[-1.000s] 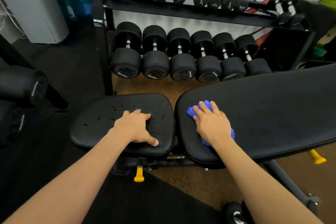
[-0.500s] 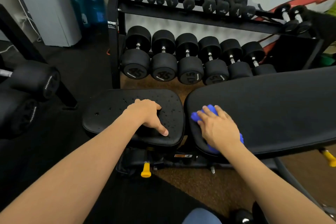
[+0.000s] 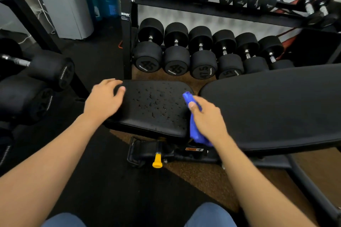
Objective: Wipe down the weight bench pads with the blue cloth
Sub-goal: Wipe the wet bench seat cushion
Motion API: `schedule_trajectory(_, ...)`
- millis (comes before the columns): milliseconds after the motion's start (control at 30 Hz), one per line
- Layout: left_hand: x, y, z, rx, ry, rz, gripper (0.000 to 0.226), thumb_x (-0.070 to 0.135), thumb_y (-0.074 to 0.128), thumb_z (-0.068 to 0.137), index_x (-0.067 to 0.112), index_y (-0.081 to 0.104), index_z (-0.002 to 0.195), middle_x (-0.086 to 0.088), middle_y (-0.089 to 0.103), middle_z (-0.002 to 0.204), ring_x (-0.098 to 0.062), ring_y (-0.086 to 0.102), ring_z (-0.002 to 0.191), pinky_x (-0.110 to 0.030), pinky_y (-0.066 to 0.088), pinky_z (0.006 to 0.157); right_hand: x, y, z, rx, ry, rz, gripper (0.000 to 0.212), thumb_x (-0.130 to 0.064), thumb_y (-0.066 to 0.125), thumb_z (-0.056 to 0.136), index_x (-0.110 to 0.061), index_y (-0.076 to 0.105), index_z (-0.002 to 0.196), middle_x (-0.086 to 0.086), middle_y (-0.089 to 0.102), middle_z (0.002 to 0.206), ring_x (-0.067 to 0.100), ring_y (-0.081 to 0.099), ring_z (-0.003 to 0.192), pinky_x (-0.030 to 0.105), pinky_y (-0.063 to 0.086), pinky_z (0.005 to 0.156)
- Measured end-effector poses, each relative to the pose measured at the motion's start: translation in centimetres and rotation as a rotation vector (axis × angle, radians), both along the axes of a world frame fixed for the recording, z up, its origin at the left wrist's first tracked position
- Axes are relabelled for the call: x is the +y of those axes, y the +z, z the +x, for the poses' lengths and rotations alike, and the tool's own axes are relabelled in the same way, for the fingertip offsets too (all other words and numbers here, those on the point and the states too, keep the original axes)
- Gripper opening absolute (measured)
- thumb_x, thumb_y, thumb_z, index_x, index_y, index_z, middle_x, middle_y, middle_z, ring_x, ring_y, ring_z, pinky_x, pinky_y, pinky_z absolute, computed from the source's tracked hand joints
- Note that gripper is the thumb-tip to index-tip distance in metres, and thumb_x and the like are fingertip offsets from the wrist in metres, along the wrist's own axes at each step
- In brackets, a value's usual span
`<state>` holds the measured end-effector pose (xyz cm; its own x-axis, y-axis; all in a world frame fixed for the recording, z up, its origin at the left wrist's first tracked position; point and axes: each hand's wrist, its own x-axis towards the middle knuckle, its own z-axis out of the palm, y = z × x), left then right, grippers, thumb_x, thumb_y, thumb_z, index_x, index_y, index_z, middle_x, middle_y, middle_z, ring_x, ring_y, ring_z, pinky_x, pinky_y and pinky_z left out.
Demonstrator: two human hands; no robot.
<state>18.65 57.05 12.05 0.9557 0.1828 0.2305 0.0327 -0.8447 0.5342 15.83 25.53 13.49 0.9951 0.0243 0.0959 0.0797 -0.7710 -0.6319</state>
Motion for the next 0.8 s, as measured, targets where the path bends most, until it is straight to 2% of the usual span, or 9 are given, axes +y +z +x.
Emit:
schedule_trajectory(67,0.8,-0.6,0.2,0.025,0.072,-0.056,0.045,0.041,0.044,0.104,0.021,0.058,0.142,-0.006,0.051,0.151,-0.032,0.046,0.138,-0.047,0.037,0.113,2.0,-1.6,-1.4,0.0,0.047,-0.139,0.047,-0.037,0.037,0.108,-0.027,0.04,0.153,-0.003,0.036,0.16,0.023,0.025,0.15,0.037,0.024,0.119)
schedule_trajectory(133,0.7,-1.0,0.5,0.052,0.094,-0.127,0.046,0.043,0.04,0.106,0.023,0.056,0.144,-0.004,0.051,0.151,-0.031,0.045,0.139,-0.045,0.036,0.113,2.8,-3.0,-1.3,-0.03,0.018,-0.29,0.05,-0.039,0.03,0.109,-0.027,0.03,0.157,-0.005,0.023,0.166,0.025,0.01,0.154,0.04,0.022,0.121)
schedule_trajectory(200,0.1,-1.3,1.0,0.045,0.113,-0.18,0.045,0.045,0.035,0.106,0.025,0.062,0.136,-0.006,0.061,0.139,-0.032,0.052,0.13,-0.044,0.04,0.103,2.5,-3.4,0.9,0.024,-0.032,-0.323,0.051,-0.04,0.026,0.108,-0.027,0.027,0.158,-0.005,0.018,0.167,0.029,0.009,0.154,0.044,0.026,0.119)
schedule_trajectory(267,-0.4,-1.7,1.5,0.003,0.163,-0.198,0.046,0.045,0.031,0.106,0.023,0.071,0.109,-0.006,0.068,0.116,-0.033,0.058,0.114,-0.041,0.042,0.086,2.3,-3.0,4.4,0.094,-0.059,-0.321,0.052,-0.038,0.025,0.108,-0.027,0.021,0.159,-0.003,0.013,0.168,0.034,0.011,0.153,0.049,0.028,0.116)
schedule_trajectory(400,-0.4,-2.4,1.3,-0.052,0.258,-0.24,0.052,0.05,0.03,0.102,0.021,0.05,0.064,-0.004,0.063,0.087,-0.033,0.06,0.092,-0.046,0.048,0.076,2.5,-1.7,10.0,0.148,-0.047,-0.256,0.052,-0.032,0.029,0.107,-0.02,0.027,0.157,0.003,0.026,0.164,0.036,0.03,0.145,0.049,0.033,0.112)
schedule_trajectory(467,-0.3,-2.8,1.5,-0.048,0.26,-0.202,0.052,0.05,0.031,0.102,0.02,0.058,0.069,-0.005,0.068,0.099,-0.031,0.061,0.097,-0.043,0.048,0.077,2.5,-1.5,9.2,0.136,-0.018,-0.233,0.05,-0.033,0.029,0.108,-0.02,0.031,0.156,0.002,0.028,0.163,0.032,0.03,0.146,0.045,0.029,0.114)
schedule_trajectory(567,-0.4,-2.9,1.6,-0.063,0.251,-0.176,0.051,0.047,0.033,0.104,0.015,0.073,0.1,-0.002,0.067,0.127,-0.029,0.059,0.116,-0.041,0.046,0.084,1.6,-1.7,3.2,0.051,0.03,-0.265,0.049,-0.035,0.028,0.11,-0.022,0.034,0.156,-0.006,0.025,0.165,0.02,0.016,0.152,0.034,0.013,0.122)
schedule_trajectory(667,-0.2,-3.3,1.8,-0.07,0.238,-0.167,0.046,0.044,0.037,0.104,0.017,0.073,0.115,-0.001,0.065,0.133,-0.028,0.055,0.124,-0.044,0.048,0.092,0.7,-2.2,-1.0,0.073,0.069,-0.261,0.049,-0.042,0.028,0.109,-0.03,0.034,0.156,-0.016,0.021,0.164,0.014,0.006,0.154,0.034,0.016,0.121)
schedule_trajectory(800,0.2,-3.8,2.2,-0.053,0.223,-0.13,0.039,0.034,0.046,0.102,0.021,0.066,0.133,0.003,0.06,0.142,-0.027,0.048,0.133,-0.047,0.046,0.102,0.2,-2.3,5.0,0.08,0.071,-0.299,0.049,-0.038,0.027,0.109,-0.026,0.033,0.156,-0.01,0.023,0.165,0.023,0.015,0.153,0.038,0.018,0.121)
